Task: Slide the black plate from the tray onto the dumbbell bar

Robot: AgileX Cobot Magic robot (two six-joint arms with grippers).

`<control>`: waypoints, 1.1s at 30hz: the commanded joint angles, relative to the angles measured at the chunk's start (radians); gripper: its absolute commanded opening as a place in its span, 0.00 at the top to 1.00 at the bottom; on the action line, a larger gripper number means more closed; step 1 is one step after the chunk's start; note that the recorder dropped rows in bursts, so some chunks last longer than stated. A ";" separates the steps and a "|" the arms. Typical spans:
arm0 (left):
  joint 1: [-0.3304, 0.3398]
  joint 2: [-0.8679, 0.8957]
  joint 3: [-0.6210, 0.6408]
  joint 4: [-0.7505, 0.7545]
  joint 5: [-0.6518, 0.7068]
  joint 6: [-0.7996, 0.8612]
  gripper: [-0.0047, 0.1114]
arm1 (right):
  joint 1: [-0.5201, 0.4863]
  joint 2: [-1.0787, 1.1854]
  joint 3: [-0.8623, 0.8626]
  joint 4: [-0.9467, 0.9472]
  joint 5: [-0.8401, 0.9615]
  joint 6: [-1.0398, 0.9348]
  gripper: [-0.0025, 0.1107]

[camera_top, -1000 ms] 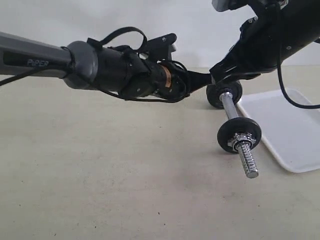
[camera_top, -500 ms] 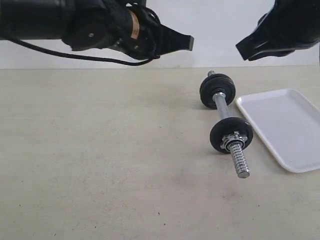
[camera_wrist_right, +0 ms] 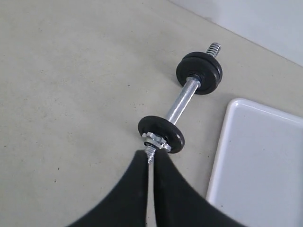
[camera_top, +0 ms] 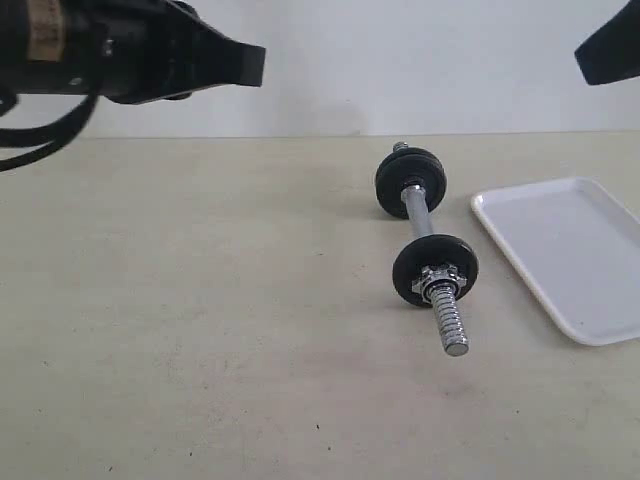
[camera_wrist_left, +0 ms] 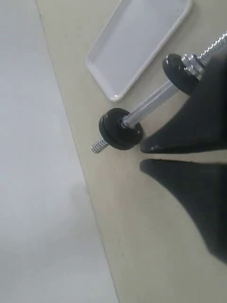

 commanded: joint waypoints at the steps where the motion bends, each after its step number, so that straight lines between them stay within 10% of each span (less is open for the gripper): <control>1: -0.004 -0.130 0.096 0.041 -0.053 0.005 0.92 | -0.002 -0.112 0.003 0.007 0.081 0.008 0.98; 33: -0.004 -0.875 0.596 -0.013 -0.145 -0.012 0.92 | -0.002 -0.833 0.003 -0.079 0.210 0.101 0.98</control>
